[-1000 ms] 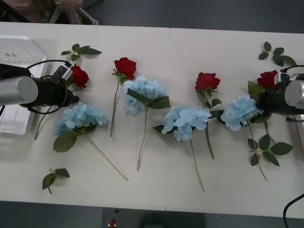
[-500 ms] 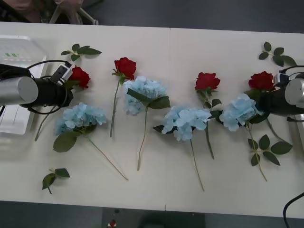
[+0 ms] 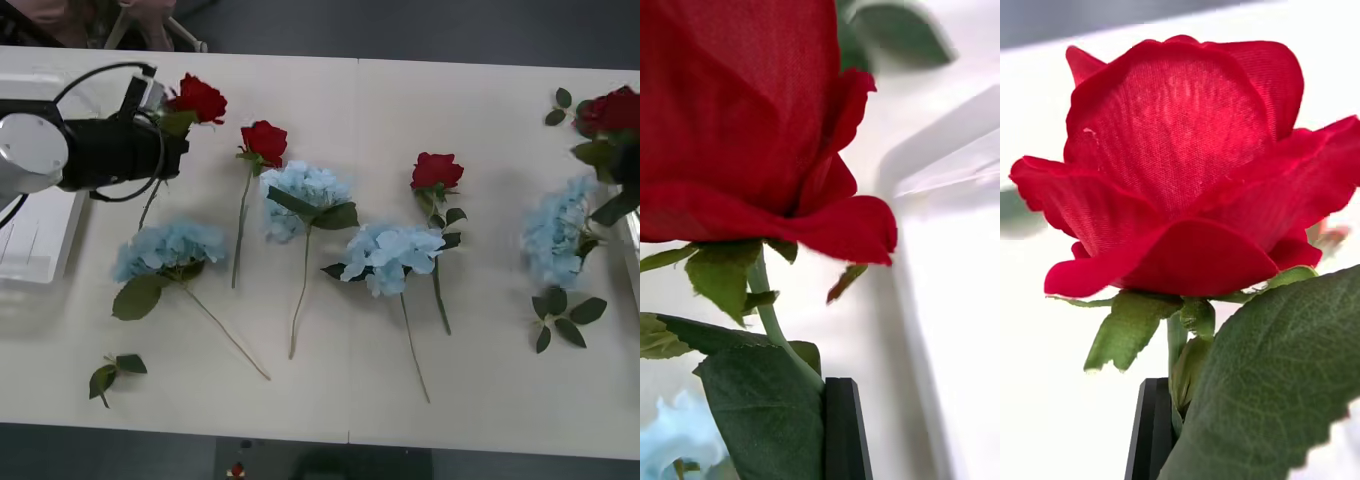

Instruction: Put the red flowers into the right box and the blue flowers into the left box

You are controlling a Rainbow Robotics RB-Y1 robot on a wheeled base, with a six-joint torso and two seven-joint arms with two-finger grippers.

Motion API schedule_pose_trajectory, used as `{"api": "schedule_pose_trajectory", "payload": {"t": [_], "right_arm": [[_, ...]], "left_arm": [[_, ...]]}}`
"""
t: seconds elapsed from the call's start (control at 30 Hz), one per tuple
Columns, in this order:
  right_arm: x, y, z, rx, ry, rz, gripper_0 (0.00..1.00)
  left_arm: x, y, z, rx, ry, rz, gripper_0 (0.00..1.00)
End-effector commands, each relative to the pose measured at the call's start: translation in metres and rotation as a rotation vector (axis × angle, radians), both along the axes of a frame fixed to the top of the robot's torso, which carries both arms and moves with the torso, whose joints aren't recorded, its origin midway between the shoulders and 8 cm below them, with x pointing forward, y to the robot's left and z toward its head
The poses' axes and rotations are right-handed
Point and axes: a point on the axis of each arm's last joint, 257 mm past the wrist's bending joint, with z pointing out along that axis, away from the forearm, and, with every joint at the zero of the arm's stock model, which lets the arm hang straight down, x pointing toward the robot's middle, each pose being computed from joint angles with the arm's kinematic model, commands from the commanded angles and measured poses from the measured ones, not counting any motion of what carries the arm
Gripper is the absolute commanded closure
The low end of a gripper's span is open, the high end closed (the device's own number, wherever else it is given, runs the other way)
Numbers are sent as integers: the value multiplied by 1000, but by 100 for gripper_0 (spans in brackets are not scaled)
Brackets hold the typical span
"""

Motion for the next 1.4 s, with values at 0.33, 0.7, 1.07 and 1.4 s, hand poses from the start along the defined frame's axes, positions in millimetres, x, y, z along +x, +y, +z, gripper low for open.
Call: {"api": "schedule_pose_trajectory", "payload": {"t": [0.33, 0.7, 1.07, 1.4], "right_arm": [[-40, -126, 113, -110, -103, -7, 100], [-45, -122, 99, 40, -94, 8, 100], [-13, -11, 86, 273, -103, 72, 100], [6, 44, 68, 348, -122, 77, 96]], "left_arm": [[-24, -62, 177, -72, -310, -183, 100], [-100, -190, 204, -201, -338, -450, 100], [-125, -286, 201, -333, -351, -525, 100], [-149, -306, 176, -245, -269, -610, 100]]}}
